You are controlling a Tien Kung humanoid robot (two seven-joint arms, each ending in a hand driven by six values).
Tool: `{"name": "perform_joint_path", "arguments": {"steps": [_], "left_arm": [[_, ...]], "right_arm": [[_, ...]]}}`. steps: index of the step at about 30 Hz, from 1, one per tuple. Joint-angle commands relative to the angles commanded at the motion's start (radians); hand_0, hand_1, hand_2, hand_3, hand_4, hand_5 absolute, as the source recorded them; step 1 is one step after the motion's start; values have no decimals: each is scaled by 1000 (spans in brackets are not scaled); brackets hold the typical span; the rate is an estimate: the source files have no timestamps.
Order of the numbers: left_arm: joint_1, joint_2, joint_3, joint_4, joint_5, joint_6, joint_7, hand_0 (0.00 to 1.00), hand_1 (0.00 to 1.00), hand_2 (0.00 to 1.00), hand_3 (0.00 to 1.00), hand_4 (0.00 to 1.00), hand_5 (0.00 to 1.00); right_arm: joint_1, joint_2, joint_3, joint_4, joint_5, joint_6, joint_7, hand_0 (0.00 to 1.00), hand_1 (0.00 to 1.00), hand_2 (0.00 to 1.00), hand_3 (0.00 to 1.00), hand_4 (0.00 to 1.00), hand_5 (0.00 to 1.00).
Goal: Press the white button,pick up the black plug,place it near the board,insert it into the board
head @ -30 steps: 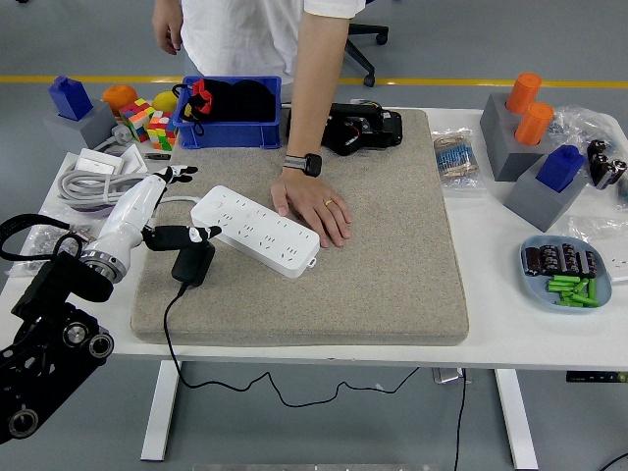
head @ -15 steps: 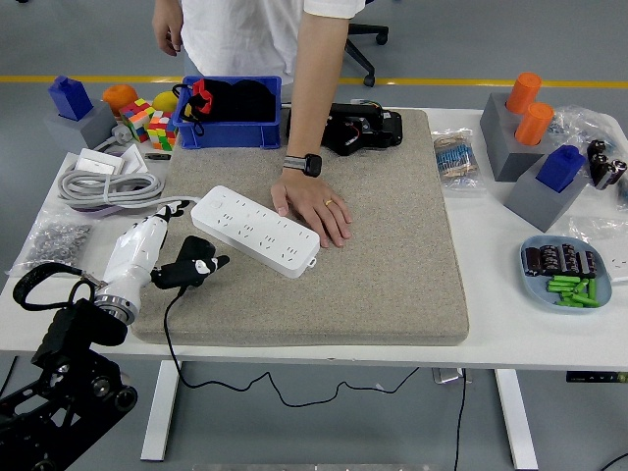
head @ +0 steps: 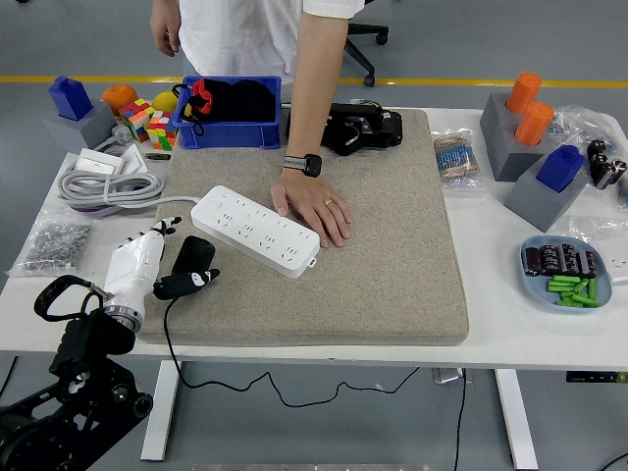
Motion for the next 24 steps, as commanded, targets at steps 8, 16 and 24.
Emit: {"name": "perform_joint_path", "arguments": {"steps": [8, 16, 24], "left_arm": [[-4, -5, 0, 26, -52, 9, -19, 814, 809, 767, 835, 998, 382], [-12, -9, 6, 40, -56, 13, -28, 806, 787, 745, 815, 998, 358], [-19, -9, 9, 51, -64, 26, -39, 766, 707, 662, 745, 788, 106]], "right_arm": [[-1, 2, 4, 0, -2, -1, 1, 620, 586, 586, 584, 657, 399], [0, 1, 2, 1, 1, -3, 4, 620, 586, 585, 584, 657, 398], [2, 1, 5, 1, 1, -5, 5, 620, 586, 584, 584, 657, 401]]}}
